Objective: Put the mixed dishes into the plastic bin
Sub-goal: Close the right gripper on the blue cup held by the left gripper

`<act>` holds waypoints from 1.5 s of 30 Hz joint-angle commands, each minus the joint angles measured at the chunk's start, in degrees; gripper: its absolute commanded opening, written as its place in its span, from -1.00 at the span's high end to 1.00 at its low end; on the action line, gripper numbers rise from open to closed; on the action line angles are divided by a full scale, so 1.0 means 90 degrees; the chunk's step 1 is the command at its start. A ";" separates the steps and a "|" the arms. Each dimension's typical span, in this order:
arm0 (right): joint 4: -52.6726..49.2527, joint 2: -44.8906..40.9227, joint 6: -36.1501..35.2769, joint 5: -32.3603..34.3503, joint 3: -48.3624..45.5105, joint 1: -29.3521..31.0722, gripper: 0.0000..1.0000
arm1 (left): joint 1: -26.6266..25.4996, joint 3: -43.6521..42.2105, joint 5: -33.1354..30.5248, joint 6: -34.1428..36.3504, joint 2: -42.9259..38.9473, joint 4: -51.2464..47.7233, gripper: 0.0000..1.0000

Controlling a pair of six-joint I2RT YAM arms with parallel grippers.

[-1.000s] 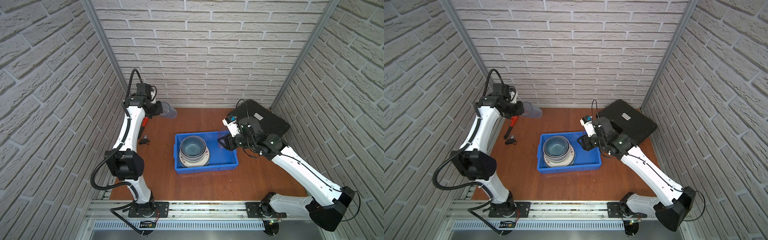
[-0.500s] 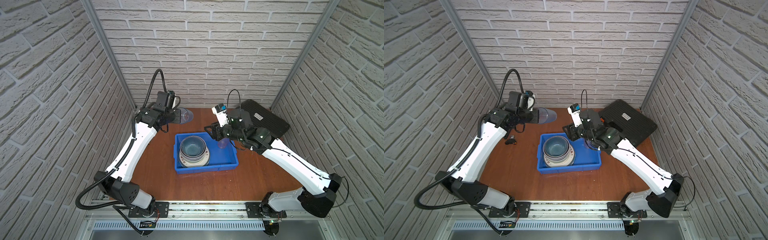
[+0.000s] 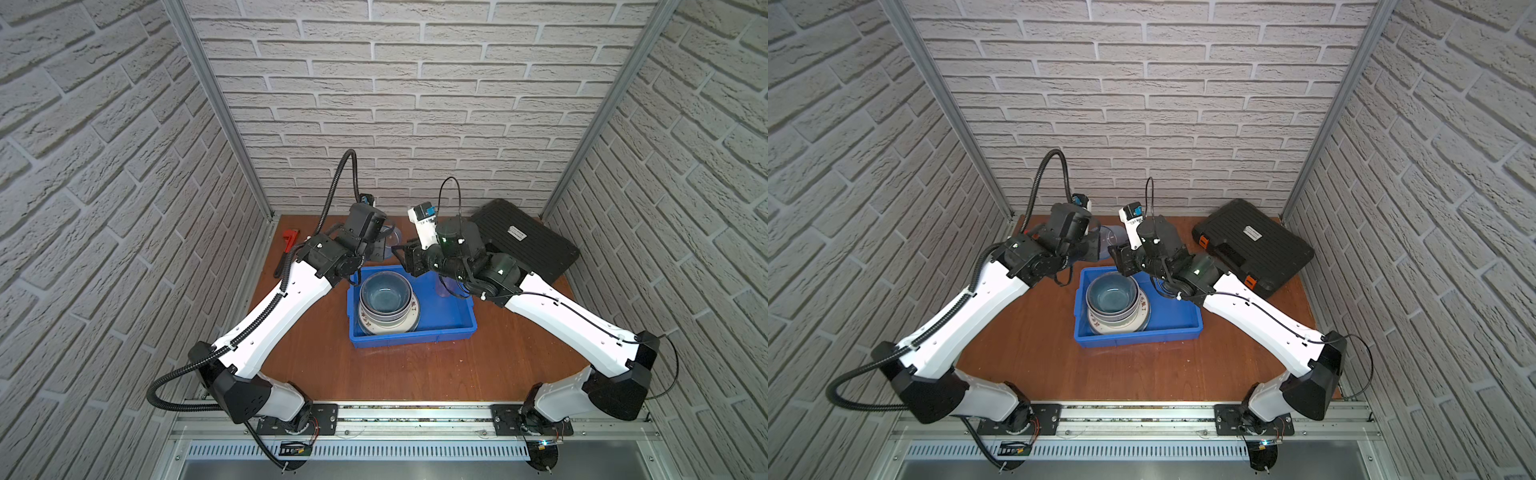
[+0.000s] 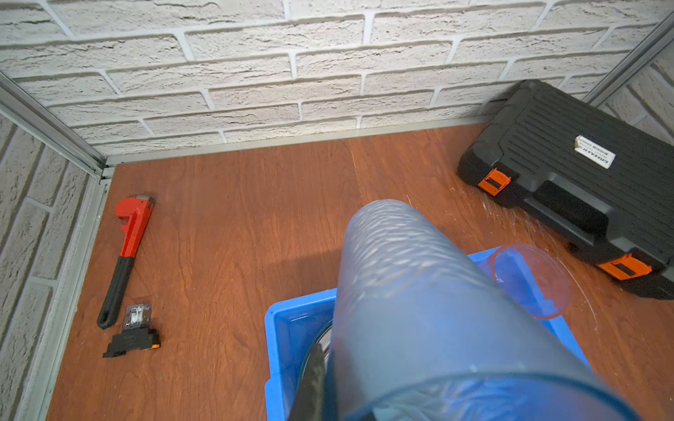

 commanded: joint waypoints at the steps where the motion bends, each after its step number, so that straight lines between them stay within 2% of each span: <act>1: 0.0355 -0.0088 0.0072 0.0509 0.0058 0.0098 -0.03 | -0.0179 -0.0061 -0.0439 -0.0239 -0.0321 0.0677 1.00; 14: 0.0521 0.0133 -0.0066 0.1300 0.0078 0.0228 -0.02 | -0.0722 -0.0151 -0.0461 -0.0355 -0.0316 0.0970 1.00; 27: 0.0299 0.0447 -0.0047 0.1861 0.0288 0.0265 0.03 | -0.0818 -0.0137 -0.0306 -0.0209 -0.0357 0.1056 1.00; 32: 0.0258 0.0488 0.0012 0.1988 0.0278 0.0259 0.15 | -0.0896 -0.0189 -0.0226 -0.0248 -0.0378 0.1126 1.00; 40: 0.0325 0.0352 0.0071 0.2115 0.0138 0.0264 0.54 | -0.0918 -0.0334 0.0064 -0.0292 -0.0507 0.1309 1.00; 45: 0.0379 0.0295 0.0127 0.2139 0.0024 0.0265 0.69 | -0.0918 -0.0356 0.0283 -0.0324 -0.0529 0.1379 0.91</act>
